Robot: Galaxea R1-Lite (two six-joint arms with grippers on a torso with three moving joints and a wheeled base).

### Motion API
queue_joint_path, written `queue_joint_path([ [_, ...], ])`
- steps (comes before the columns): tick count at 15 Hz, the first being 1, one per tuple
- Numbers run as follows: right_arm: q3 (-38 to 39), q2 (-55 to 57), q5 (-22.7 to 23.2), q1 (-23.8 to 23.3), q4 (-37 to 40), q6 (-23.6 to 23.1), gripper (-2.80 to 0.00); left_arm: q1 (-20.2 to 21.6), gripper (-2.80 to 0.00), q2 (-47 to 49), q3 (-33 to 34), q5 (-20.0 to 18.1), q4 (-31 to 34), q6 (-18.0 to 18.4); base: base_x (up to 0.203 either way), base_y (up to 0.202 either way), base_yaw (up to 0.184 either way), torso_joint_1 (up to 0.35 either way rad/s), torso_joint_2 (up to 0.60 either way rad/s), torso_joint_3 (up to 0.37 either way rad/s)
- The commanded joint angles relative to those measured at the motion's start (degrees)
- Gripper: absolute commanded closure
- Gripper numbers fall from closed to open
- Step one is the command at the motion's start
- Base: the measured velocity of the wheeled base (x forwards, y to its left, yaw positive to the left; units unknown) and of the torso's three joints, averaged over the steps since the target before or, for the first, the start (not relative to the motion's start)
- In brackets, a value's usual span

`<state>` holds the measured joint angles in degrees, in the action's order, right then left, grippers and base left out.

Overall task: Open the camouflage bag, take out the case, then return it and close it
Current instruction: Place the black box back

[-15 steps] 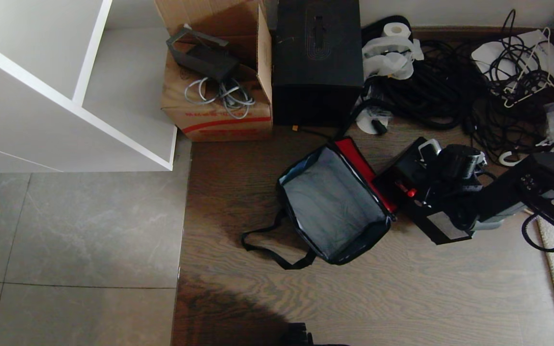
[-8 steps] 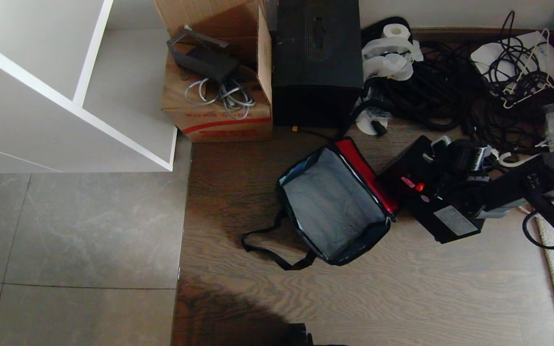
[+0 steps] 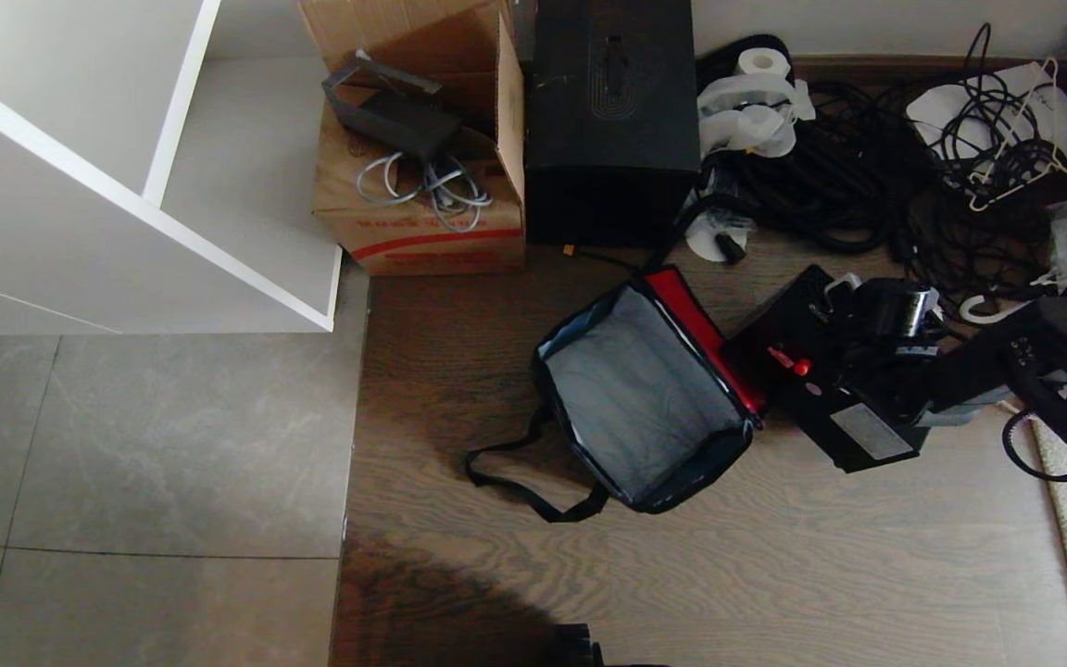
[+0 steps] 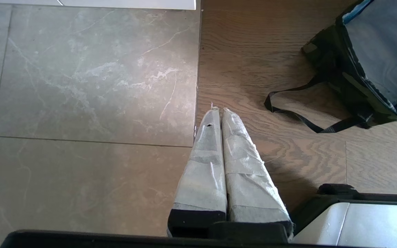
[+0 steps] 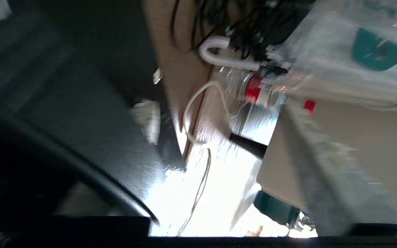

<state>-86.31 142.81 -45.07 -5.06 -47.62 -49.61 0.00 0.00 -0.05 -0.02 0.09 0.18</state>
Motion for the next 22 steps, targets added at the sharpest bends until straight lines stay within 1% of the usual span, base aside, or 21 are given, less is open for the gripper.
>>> queue_joint_path([
  [1,1.1,-0.5,-0.4,0.1,-0.4,-0.1,0.00,0.0,0.00,0.0,0.0,0.0,0.0,0.0,0.000,0.000,0.000,0.000,0.00,0.000],
  [7,4.8,-3.6,-0.5,0.8,-1.5,0.3,0.00,0.0,0.00,0.0,0.0,0.0,0.0,0.0,0.000,0.000,0.000,0.000,0.00,0.000],
  [11,7.5,-8.5,-0.5,0.7,-1.1,0.3,0.00,0.0,0.00,0.0,0.0,0.0,0.0,0.0,0.000,0.000,0.000,0.000,0.00,0.000],
  [17,19.9,-22.7,-0.5,0.7,0.3,0.1,0.00,0.0,0.00,0.0,0.0,0.0,0.0,0.0,0.000,0.000,0.000,0.000,0.00,0.000],
  [19,22.2,-27.7,-0.4,0.8,2.1,0.3,0.00,0.0,0.00,0.0,0.0,0.0,0.0,0.0,0.000,0.000,0.000,0.000,0.00,0.000],
  [22,23.3,-34.1,-0.4,1.6,7.3,0.3,0.00,0.0,0.00,0.0,0.0,0.0,0.0,0.0,0.000,0.000,0.000,0.000,0.00,0.000],
])
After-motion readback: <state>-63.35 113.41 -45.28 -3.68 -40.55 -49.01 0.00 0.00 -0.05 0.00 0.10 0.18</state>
